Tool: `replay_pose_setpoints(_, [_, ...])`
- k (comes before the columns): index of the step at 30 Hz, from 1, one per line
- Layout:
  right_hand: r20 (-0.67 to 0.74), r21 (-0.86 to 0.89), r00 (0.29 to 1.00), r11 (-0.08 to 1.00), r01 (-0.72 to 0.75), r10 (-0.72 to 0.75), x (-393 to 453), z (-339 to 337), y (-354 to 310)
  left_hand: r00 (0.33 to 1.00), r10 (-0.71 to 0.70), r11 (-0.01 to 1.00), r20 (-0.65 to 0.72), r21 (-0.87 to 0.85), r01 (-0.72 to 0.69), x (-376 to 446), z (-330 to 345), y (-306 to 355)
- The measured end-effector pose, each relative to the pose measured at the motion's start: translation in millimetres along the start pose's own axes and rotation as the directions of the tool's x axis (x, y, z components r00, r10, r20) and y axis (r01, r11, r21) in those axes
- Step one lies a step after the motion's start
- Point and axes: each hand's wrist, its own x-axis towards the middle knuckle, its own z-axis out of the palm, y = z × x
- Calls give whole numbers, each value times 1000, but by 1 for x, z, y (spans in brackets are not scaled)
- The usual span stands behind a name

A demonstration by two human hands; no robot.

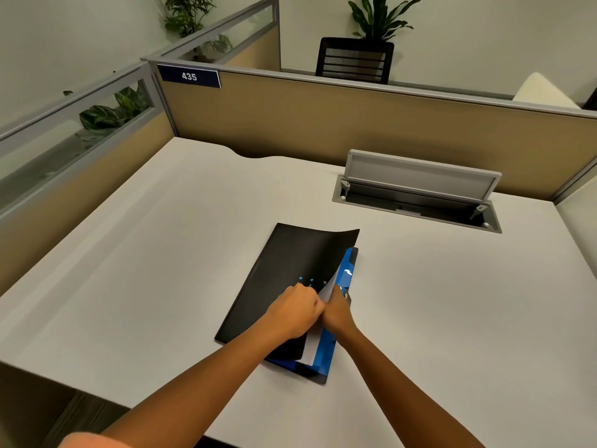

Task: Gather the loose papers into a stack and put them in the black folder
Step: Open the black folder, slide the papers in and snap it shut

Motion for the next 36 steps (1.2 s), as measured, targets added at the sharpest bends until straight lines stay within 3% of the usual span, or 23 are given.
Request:
replay_pose_setpoints(4, [-78,149,996,987,63,-52,-6,-22,25,999,33,999,17,12,-33,3,14,5])
replay_pose_setpoints(8, [-243,274,947,921,276,-212,-19,-43,43,1000,24,997,-12,75,-23,5,29,13])
replay_pose_setpoints(13, [-420,207,867,901,380,-269,-19,-61,49,999,-3,989,-54,149,11,6,50,22])
replay_pose_setpoints(18, [-136,64,930,934,353,-342,3,-67,50,1000,17,955,-23,297,-9,12,64,27])
replay_pose_setpoints(21, [-36,-95,942,939,330,-334,18,-62,46,1000,18,935,-10,354,-13,15,70,25])
replay_pose_setpoints(30, [-99,-164,982,976,141,-158,35,-48,37,999,33,973,-36,230,-24,21,66,11])
replay_pose_setpoints(36, [-72,-128,995,988,-84,75,46,-57,22,999,19,979,-30,204,-12,26,62,10])
